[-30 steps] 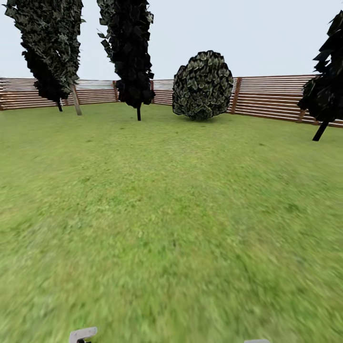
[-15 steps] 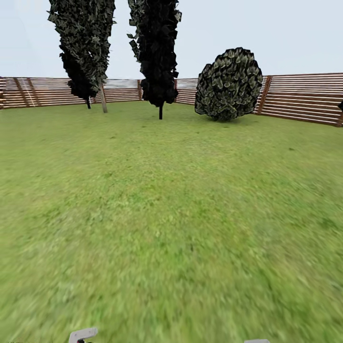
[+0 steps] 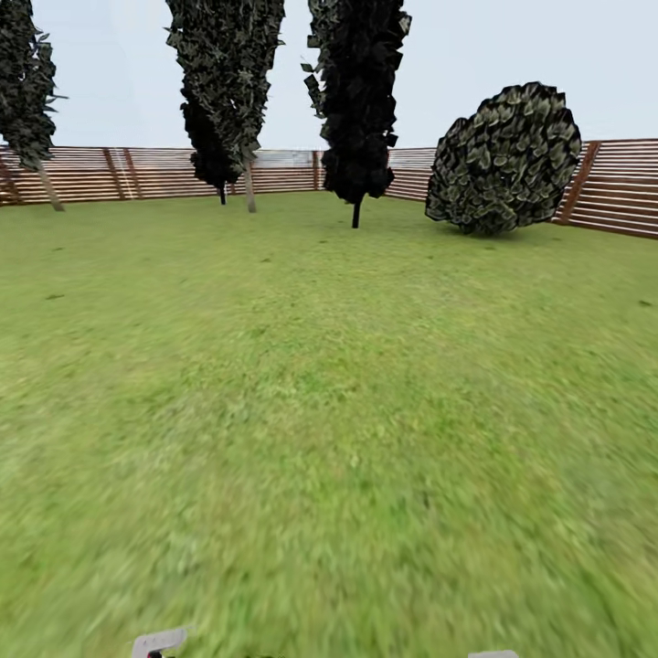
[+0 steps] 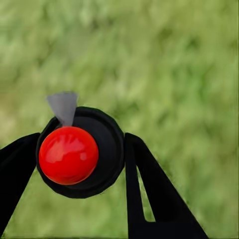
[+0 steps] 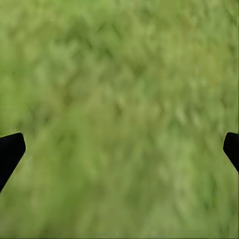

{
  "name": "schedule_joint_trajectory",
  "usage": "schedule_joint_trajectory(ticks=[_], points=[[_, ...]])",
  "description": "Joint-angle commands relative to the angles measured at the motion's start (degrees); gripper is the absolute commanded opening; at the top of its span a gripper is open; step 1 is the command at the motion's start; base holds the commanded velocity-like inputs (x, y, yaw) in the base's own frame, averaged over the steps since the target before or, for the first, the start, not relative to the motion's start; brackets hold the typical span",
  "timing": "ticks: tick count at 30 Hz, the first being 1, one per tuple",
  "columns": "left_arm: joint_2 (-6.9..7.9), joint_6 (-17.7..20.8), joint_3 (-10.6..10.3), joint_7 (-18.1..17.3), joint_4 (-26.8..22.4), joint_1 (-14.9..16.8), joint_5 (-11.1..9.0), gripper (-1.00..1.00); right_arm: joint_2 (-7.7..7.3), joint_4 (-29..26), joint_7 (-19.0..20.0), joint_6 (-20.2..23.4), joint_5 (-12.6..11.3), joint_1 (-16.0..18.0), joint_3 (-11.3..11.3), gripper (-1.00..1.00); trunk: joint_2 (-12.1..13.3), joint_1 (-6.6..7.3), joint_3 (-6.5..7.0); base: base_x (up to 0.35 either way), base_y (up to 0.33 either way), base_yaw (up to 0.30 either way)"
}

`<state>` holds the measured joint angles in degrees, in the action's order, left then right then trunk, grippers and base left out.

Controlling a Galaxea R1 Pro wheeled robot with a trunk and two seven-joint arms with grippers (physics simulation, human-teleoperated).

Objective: In the garden, pick up the pesticide atomizer on the floor and spray pesticide onto both trees until each tree trunk is fully covered.

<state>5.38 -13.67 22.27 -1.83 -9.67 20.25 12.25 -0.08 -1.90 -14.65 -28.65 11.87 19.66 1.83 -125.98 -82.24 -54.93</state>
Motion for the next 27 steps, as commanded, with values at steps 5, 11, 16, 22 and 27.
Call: schedule_joint_trajectory(ticks=[5,11,16,22,27], points=[[-0.01,-0.21,0.49,-0.19,0.07,0.06,0.50,-1.00,0.00,0.06,-0.39,-0.14,0.61,0.03,0.19,1.00,-0.02,0.01,-0.15,0.004,0.278,0.285],[-0.01,-0.21,0.44,-0.19,0.08,0.06,0.55,-1.00,0.00,0.06,-0.39,-0.14,0.61,0.03,0.19,1.00,-0.02,0.01,-0.27,0.000,0.039,0.285],[-0.01,-0.13,0.41,-0.19,0.08,0.06,0.58,-1.00,0.00,0.06,-0.39,-0.15,0.61,0.03,0.19,1.00,-0.02,0.01,-0.38,0.000,0.001,0.285],[-0.01,-0.21,0.41,-0.19,0.08,0.06,0.51,-1.00,0.00,0.06,-0.38,-0.10,0.61,0.03,0.19,1.00,-0.02,0.01,-0.50,0.044,0.000,0.285],[-0.01,-0.21,0.41,-0.19,0.09,0.06,0.50,-1.00,0.00,0.06,-0.39,-0.11,0.61,0.03,0.19,1.00,-0.02,0.01,-0.60,0.032,0.000,0.285]])
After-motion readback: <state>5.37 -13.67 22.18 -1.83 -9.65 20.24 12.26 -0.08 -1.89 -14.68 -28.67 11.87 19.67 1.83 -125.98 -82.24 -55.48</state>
